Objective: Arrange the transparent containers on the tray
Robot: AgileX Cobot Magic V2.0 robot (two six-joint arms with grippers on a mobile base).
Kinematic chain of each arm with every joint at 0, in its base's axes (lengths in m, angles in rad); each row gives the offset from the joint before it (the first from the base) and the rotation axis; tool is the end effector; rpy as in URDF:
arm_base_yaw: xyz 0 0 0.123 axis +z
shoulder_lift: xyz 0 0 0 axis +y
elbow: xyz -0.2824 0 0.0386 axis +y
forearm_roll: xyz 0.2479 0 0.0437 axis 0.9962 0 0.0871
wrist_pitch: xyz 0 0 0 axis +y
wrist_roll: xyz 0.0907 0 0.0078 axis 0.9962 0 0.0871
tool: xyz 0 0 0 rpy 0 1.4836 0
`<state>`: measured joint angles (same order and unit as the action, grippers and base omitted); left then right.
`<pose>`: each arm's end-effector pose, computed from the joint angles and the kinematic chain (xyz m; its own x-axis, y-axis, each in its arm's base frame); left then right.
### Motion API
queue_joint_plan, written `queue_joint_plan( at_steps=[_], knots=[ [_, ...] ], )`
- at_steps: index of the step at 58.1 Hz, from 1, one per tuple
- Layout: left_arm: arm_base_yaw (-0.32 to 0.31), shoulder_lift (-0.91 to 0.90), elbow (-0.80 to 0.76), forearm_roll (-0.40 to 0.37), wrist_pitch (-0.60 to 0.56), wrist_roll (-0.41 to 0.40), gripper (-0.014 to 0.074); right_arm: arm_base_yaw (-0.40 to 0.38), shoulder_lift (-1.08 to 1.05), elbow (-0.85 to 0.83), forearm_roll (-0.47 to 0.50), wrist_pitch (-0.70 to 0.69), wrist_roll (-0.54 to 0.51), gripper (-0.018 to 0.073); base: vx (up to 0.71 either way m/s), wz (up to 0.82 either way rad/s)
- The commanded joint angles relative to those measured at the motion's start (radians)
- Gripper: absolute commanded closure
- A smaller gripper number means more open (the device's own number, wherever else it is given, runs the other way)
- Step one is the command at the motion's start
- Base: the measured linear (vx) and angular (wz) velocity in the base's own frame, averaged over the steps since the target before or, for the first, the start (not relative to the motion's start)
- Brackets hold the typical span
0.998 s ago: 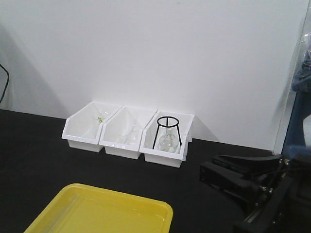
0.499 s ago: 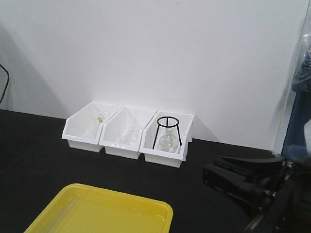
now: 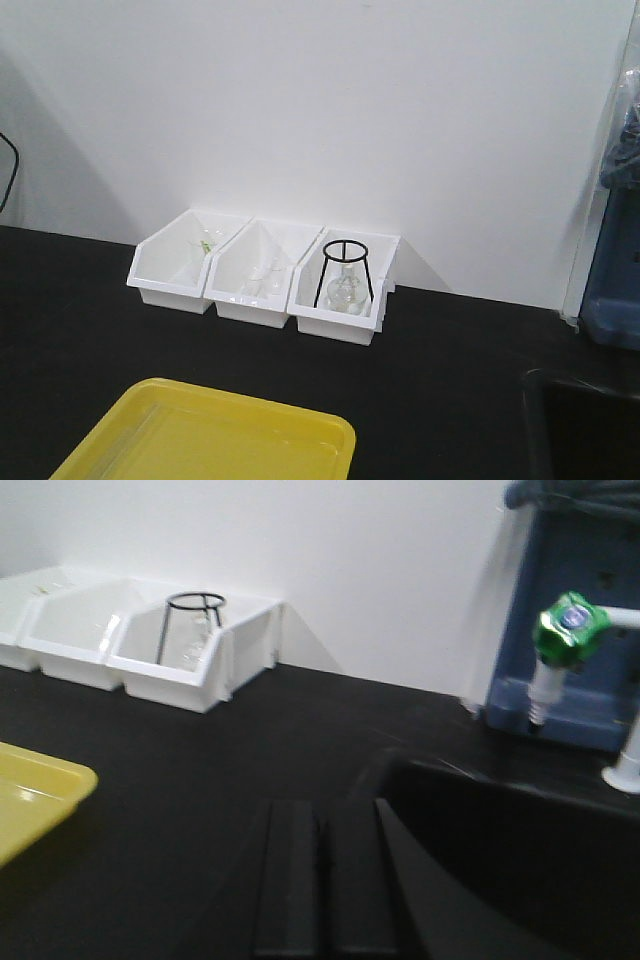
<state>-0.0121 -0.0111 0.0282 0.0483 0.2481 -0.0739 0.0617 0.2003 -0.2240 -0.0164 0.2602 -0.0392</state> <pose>0.0554 0.0004 0.1817 -0.1767 -0.0249 -0.9839 -0.0044 0.9997 -0.0246 0.0676 0.0038 0.2529 -0.1450 -0.0641 -0.9873 -0.0656 0.9963 -0.0550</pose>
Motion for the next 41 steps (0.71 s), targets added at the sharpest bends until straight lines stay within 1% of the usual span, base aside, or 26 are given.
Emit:
queue_joint_plan(
  at_steps=[1,4,7,12,15,20,41],
  knots=[
    [0.003,-0.003,0.028,-0.006,-0.074,-0.01,0.0604,-0.042,-0.107,0.081,-0.032,-0.081,0.026,0.0571,0.0,0.0],
    [0.003,-0.003,0.028,-0.006,-0.074,-0.01,0.0604,-0.042,-0.175,0.142,-0.043,-0.081,0.039,0.0571,0.0,0.0],
    [0.003,-0.003,0.028,-0.006,-0.074,-0.01,0.0604,-0.041,-0.229,0.195,-0.08,-0.087,0.039,0.0571,0.0,0.0],
    [0.003,-0.004,0.028,-0.006,-0.073,-0.01,0.0604,-0.04,-0.212,0.266,-0.105,-0.172,0.073,0.0571,0.0,0.0],
    [0.003,-0.004,0.028,-0.006,-0.073,-0.01,0.0604,-0.04,-0.212,0.262,-0.103,-0.144,0.092,0.0571,0.0,0.01],
    [0.003,-0.004,0.028,-0.006,-0.073,-0.01,0.0604,-0.04,-0.209,0.262,-0.1,-0.137,0.092,0.0571,0.0,0.0],
    [0.003,-0.004,0.028,-0.006,-0.073,-0.01,0.0604,-0.04,-0.209,0.262,-0.1,-0.137,0.092,0.0571,0.0,0.0]
  ],
)
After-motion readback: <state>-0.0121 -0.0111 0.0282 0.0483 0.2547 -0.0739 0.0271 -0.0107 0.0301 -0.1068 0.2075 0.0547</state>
